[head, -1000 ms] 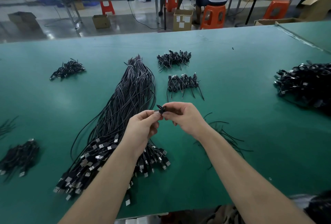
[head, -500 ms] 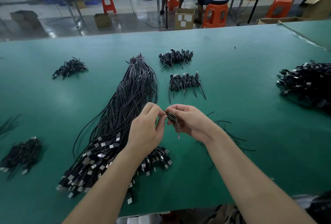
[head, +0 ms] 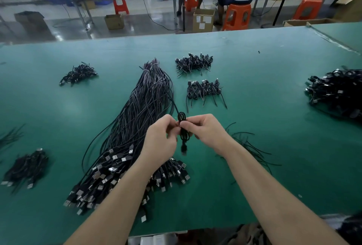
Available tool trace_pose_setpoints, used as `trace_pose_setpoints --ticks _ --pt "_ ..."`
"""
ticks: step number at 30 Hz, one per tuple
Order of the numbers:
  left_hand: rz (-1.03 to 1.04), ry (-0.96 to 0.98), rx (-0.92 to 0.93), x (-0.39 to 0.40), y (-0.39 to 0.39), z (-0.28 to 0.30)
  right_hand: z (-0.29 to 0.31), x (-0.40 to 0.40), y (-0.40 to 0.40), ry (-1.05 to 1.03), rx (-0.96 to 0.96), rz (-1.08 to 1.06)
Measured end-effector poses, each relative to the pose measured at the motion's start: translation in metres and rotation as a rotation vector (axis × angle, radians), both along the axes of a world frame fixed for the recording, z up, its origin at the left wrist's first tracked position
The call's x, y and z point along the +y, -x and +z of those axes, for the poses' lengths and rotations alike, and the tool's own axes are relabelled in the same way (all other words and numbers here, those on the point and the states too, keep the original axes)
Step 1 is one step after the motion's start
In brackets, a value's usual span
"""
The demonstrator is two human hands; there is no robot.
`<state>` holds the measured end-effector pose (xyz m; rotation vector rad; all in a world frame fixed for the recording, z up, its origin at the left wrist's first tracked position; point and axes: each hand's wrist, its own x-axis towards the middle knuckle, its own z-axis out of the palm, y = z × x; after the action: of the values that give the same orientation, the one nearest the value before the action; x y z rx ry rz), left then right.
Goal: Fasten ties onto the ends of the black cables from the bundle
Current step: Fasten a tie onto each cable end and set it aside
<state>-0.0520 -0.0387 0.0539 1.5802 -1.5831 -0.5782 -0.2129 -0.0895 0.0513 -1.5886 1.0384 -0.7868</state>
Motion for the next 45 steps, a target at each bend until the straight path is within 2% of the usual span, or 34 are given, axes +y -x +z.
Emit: trace_pose_setpoints --ticks 3,5,6,8,10,12,15,17,20,22,23,24,27,28,29,31,34,36,38,42,45 --pt "-0.084 0.344 -0.439 0.005 0.003 -0.001 0.005 -0.002 -0.002 -0.203 -0.046 -0.043" --pt "-0.107 0.479 -0.588 0.007 0.006 -0.003 0.006 -0.003 -0.002 -0.385 -0.132 -0.052" --pt "-0.106 0.513 -0.601 0.007 0.007 -0.004 0.007 -0.002 -0.001 -0.449 -0.179 -0.035" --pt "-0.083 0.488 -0.512 0.009 0.008 -0.007 0.007 -0.002 0.001 -0.499 -0.223 0.003" --pt "-0.036 0.367 -0.310 0.010 0.010 -0.007 0.006 -0.001 0.001 -0.473 -0.228 -0.001" --pt "0.004 0.216 -0.106 0.008 0.010 -0.006 0.004 -0.002 0.001 -0.362 -0.188 -0.035" --pt "0.053 -0.066 0.198 -0.003 0.005 -0.002 0.001 -0.001 0.006 -0.070 -0.013 0.008" --pt "0.062 -0.211 0.404 -0.006 0.002 -0.001 0.001 0.000 0.009 -0.020 0.030 0.056" --pt "0.070 -0.273 0.496 -0.006 0.002 -0.001 0.001 -0.002 0.008 -0.039 -0.031 0.065" --pt "0.068 -0.237 0.412 -0.006 0.003 -0.001 0.001 -0.004 0.006 -0.045 0.002 0.019" --pt "0.050 -0.190 0.305 -0.004 0.005 -0.002 0.001 -0.005 0.005 -0.077 0.016 -0.006" --pt "0.026 -0.102 0.142 -0.002 0.006 -0.002 0.003 -0.006 0.003 -0.132 0.014 -0.022" --pt "-0.043 0.337 -0.397 0.006 0.011 -0.003 0.010 -0.009 0.003 -0.364 -0.022 -0.020" --pt "-0.067 0.424 -0.472 0.008 0.011 -0.005 0.013 -0.010 0.003 -0.440 -0.048 -0.004" --pt "-0.080 0.448 -0.466 0.008 0.011 -0.007 0.014 -0.010 0.003 -0.490 -0.072 0.015" --pt "-0.052 0.334 -0.249 0.006 0.009 -0.010 0.013 -0.010 0.002 -0.502 -0.128 0.030" --pt "0.063 0.031 0.171 -0.002 0.005 -0.010 0.012 -0.009 0.001 -0.410 -0.184 0.052" --pt "0.147 -0.154 0.415 -0.010 0.000 -0.011 0.012 -0.007 0.003 -0.252 -0.062 0.085" --pt "0.143 -0.304 0.617 -0.013 -0.005 -0.013 0.011 -0.006 0.004 -0.112 0.078 0.091" --pt "0.083 -0.377 0.732 -0.012 -0.004 -0.015 0.012 -0.003 -0.001 -0.018 0.119 0.063" --pt "0.110 -0.305 0.635 -0.010 0.001 -0.015 0.013 -0.004 -0.002 -0.039 0.139 0.015"
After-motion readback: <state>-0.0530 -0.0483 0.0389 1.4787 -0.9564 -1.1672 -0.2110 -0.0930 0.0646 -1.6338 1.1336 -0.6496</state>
